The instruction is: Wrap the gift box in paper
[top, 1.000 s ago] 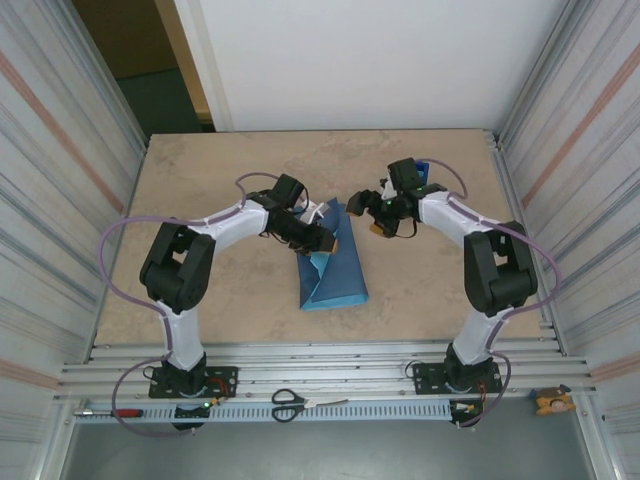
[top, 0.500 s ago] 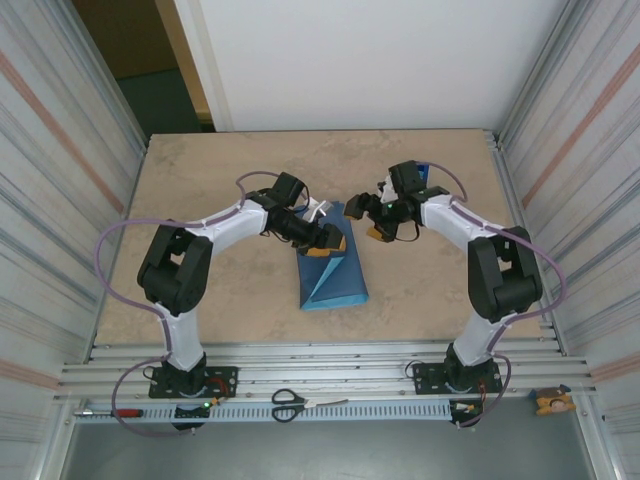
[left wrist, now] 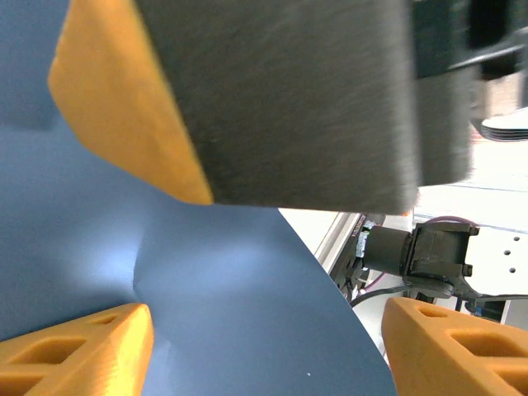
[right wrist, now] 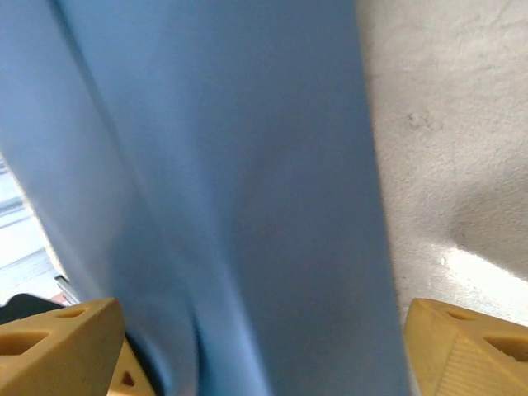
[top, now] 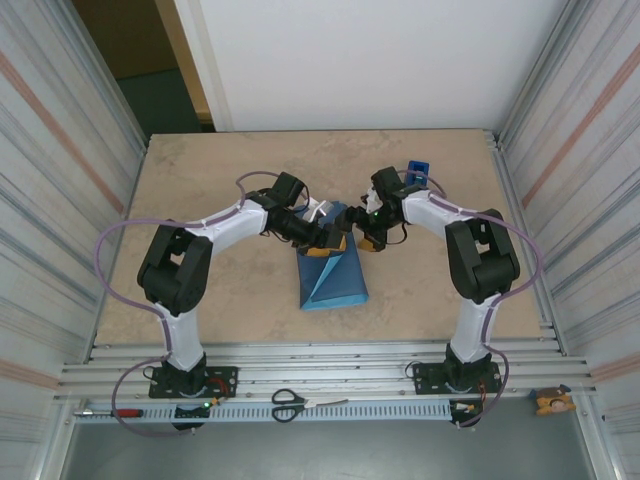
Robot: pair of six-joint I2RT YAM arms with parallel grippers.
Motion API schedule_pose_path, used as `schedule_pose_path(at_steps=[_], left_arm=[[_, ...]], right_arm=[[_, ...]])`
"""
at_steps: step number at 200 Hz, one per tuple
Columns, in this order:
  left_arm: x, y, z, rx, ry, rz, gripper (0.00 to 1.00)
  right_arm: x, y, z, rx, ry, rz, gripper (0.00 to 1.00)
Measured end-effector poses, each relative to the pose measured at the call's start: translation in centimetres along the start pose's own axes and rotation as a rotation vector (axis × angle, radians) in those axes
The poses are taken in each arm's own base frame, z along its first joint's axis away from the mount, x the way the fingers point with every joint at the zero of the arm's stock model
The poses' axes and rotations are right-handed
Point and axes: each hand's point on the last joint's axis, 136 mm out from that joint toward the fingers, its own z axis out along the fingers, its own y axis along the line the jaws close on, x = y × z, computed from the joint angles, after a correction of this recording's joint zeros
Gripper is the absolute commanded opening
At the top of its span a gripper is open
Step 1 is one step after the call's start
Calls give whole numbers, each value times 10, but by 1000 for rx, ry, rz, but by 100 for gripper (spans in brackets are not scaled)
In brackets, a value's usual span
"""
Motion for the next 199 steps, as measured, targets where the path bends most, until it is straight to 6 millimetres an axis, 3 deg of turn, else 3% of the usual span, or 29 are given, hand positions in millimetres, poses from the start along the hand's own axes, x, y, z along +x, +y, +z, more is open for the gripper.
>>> schedule_pose_path(at_steps=[95,126,146,160,176,199], left_arm=[[-4,-6,-7,-38,-34,10,75],[-2,-6,-39,-113,-151,-12,71],[6,-6,-68,-158,-247,-38,62],[13,-3,-78,-190,-285,-64,54],[25,5,-75,-220,-293,-104,43],[55,22,-54,-274,-233,-174,34]], right_arm=[[1,-2,4,-29,-24,-53,74],[1,-2,5,-33,-30,-62,74],[1,-1,5,-34,-33,-65,74],[1,-1,5,-35,-34,-65,74],[1,-1,5,-35,-34,-65,74],[1,-1,5,-34,-35,-66,74]])
